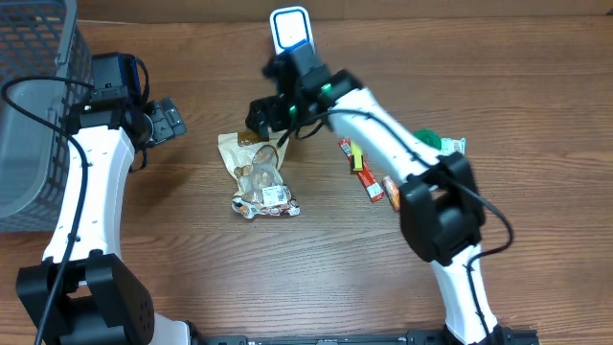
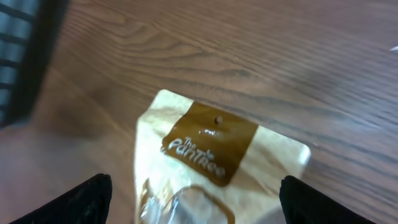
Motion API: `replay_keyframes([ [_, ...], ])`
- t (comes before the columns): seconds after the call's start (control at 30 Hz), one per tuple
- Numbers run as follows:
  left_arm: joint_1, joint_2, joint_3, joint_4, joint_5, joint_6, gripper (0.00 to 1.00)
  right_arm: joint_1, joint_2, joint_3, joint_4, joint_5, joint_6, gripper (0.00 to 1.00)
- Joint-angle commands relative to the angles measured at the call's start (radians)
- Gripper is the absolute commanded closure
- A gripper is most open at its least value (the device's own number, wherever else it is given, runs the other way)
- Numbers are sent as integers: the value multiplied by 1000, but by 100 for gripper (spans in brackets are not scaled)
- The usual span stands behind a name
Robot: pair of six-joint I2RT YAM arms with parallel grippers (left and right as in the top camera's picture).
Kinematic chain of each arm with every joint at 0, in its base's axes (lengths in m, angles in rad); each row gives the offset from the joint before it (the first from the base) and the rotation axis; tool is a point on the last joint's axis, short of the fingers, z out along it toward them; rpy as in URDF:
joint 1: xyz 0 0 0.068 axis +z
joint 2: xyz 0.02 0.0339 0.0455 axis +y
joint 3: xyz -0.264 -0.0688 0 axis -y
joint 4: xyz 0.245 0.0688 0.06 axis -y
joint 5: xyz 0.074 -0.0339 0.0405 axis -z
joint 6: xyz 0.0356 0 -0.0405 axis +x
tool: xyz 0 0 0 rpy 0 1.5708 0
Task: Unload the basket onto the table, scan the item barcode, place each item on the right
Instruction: 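Move the right gripper left over the clear snack bag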
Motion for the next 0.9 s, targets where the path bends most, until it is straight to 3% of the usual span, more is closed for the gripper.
replay_keyframes([
  [0.0, -7, -14, 14, 2, 8, 19, 0, 51, 43, -11, 34, 163, 11, 12],
  [0.3, -7, -14, 14, 2, 8, 19, 0, 100, 74, -11, -38, 397, 80, 8],
  [0.6, -7, -14, 14, 2, 8, 19, 0, 78, 74, -11, -349, 399, 195, 8],
  [0.87, -6, -14, 14, 2, 8, 19, 0, 80, 49, 47, -607, 287, 264, 0],
])
